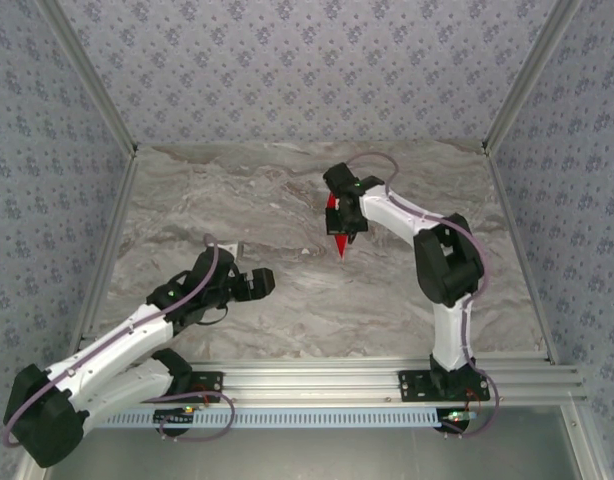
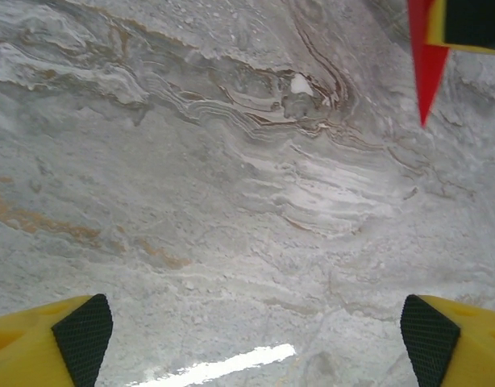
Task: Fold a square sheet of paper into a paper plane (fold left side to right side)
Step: Pick up the paper plane at the center of the table, then place the paper plane at the center of the table.
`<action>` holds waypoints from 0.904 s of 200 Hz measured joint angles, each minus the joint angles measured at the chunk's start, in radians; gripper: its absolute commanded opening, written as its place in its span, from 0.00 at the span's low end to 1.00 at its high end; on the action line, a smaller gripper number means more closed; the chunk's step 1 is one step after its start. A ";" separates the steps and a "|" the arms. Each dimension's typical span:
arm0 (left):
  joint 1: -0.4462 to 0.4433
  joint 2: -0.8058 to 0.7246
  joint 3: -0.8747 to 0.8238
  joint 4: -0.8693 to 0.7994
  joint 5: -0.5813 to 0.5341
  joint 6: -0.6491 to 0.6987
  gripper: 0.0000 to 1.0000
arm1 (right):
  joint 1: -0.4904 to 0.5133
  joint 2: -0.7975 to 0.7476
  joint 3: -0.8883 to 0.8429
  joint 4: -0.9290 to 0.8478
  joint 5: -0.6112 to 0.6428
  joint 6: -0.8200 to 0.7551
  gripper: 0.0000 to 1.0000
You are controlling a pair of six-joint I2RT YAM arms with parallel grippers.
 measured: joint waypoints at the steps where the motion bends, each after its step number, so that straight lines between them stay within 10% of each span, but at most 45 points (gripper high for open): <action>1: 0.000 0.000 0.000 0.000 0.000 0.000 0.98 | 0.000 0.002 0.003 -0.001 0.000 0.000 0.06; 76: 0.000 -0.006 0.000 0.000 0.026 0.023 0.98 | -0.018 0.165 0.153 -0.095 0.010 -0.019 0.10; 181: 0.131 0.010 0.000 0.039 0.042 0.042 0.98 | -0.013 0.104 0.171 -0.200 0.040 -0.095 0.58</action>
